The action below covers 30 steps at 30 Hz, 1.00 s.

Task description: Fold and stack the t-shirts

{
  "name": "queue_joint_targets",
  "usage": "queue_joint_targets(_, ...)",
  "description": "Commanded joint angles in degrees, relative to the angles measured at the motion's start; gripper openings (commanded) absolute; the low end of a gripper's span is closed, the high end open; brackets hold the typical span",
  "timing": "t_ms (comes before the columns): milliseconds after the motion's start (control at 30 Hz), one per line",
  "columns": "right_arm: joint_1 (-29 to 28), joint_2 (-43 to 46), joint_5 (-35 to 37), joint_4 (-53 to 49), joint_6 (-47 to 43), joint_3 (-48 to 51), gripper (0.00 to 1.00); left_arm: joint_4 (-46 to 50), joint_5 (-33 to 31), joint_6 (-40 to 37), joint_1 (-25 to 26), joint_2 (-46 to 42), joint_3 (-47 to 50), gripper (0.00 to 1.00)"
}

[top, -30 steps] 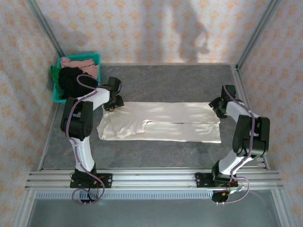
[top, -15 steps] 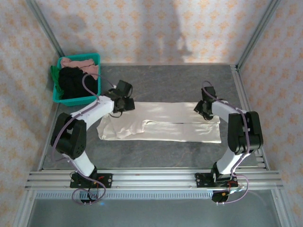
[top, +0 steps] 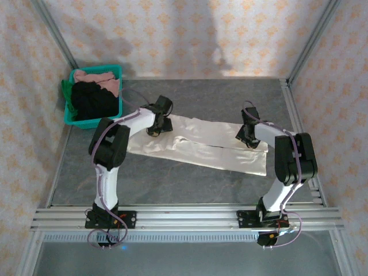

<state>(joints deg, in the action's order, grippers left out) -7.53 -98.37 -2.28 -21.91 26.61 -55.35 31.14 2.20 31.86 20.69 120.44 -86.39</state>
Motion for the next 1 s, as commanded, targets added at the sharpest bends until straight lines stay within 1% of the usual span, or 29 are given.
queue_joint_targets(0,-3.15,2.65,-1.44,-3.84,3.04,3.58,0.56,4.47,1.97,-4.23,-1.46,9.22,-10.66,0.68)
queue_joint_targets(133,-10.81,6.98,-0.26,-6.31,7.10,6.52,0.56,13.26,3.85,-8.35,-1.86,21.11,-31.96,0.69)
queue_joint_targets(167,-13.02,8.16,-0.03,-7.45,7.89,7.03,0.56,14.54,4.39,-8.64,-1.88,23.32,-35.71,0.69)
queue_joint_targets(233,-18.45,10.53,6.00,-13.23,9.13,6.50,0.57,17.63,5.46,-7.80,-1.92,27.74,-43.81,0.69)
queue_joint_targets(267,-19.27,11.41,9.21,-16.37,9.08,5.58,0.59,18.36,6.65,-6.64,-1.83,29.13,-46.28,0.69)
queue_joint_targets(300,-19.28,12.27,12.49,-19.47,8.82,4.12,0.60,17.87,8.79,-5.89,-1.56,30.01,-47.89,0.69)
queue_joint_targets(333,-19.22,13.02,16.34,-21.15,8.01,2.70,0.61,16.54,9.63,-5.56,-1.04,30.20,-48.34,0.69)
queue_joint_targets(367,-19.28,13.55,18.44,-21.77,6.96,1.47,0.62,15.12,9.42,-5.41,-0.67,30.27,-48.42,0.70)
queue_joint_targets(400,-19.42,13.79,18.89,-21.07,5.03,0.10,0.62,14.21,9.45,-5.36,-0.25,30.77,-48.87,0.72)
queue_joint_targets(433,-19.58,13.87,17.27,-18.52,2.46,-0.35,0.62,13.81,10.02,-5.24,-0.12,31.62,-50.09,0.72)
queue_joint_targets(500,-20.01,12.73,10.79,-13.32,-1.73,-0.04,0.61,14.76,11.31,-4.78,-0.25,34.38,-53.88,0.72)
queue_joint_targets(567,-20.92,10.13,6.66,-10.32,-3.75,0.50,0.61,15.21,12.91,-4.63,-0.20,37.12,-57.48,0.73)
queue_joint_targets(667,-22.56,5.31,6.52,-11.49,-2.86,0.14,0.57,13.22,15.85,-3.85,-0.21,39.78,-60.08,0.73)
queue_joint_targets(733,-24.32,3.84,7.77,-12.36,-0.37,1.11,0.57,10.94,18.12,-3.10,-0.20,40.93,-60.86,0.72)
queue_joint_targets(800,-26.36,3.72,6.67,-12.36,2.31,2.43,0.56,8.69,19.98,-2.44,-0.27,41.74,-61.48,0.73)
queue_joint_targets(933,-33.70,4.06,4.68,-13.92,10.94,3.58,0.57,6.28,23.51,-1.58,-0.30,43.97,-65.74,0.75)
queue_joint_targets(967,-35.80,4.07,3.90,-13.42,12.84,3.50,0.57,5.83,23.45,-0.22,-0.30,44.15,-66.55,0.75)
